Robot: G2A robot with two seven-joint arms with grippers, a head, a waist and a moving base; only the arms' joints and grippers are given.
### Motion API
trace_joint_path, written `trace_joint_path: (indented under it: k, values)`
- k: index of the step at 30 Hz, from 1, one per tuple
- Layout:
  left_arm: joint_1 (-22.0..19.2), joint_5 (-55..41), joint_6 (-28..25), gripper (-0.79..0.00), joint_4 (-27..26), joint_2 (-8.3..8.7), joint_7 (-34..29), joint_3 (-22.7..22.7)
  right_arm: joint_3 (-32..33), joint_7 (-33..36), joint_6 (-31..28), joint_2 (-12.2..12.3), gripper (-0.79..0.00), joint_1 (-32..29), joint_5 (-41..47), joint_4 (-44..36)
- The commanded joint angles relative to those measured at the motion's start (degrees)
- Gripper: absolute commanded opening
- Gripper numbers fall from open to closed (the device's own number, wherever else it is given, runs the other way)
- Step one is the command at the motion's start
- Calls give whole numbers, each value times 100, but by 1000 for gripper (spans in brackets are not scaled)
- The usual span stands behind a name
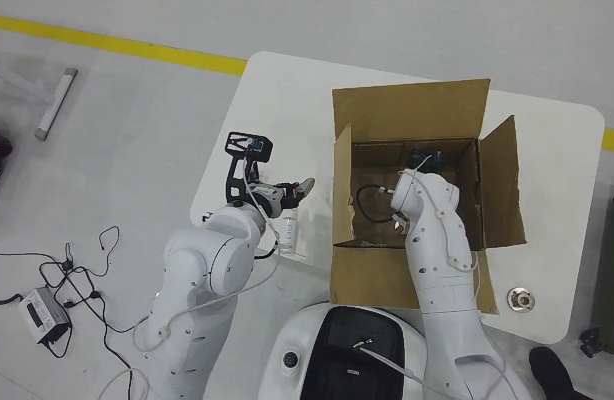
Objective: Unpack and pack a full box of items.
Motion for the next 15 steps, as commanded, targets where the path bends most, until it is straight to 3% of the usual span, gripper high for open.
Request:
trace_joint_path:
  k: [1, 7, 15]
  values:
    - [0, 0, 0, 0, 0, 0, 0, 0, 4, 20, -19, -10, -785, -17, 8, -72]
    - [0, 0, 0, 0, 0, 0, 0, 0, -70, 156, -165, -39, -785, -133, 85, -540]
    - [0, 0, 0, 0, 0, 0, 0, 0, -332, 113, -766, -45, -785, -698, 277, -2246]
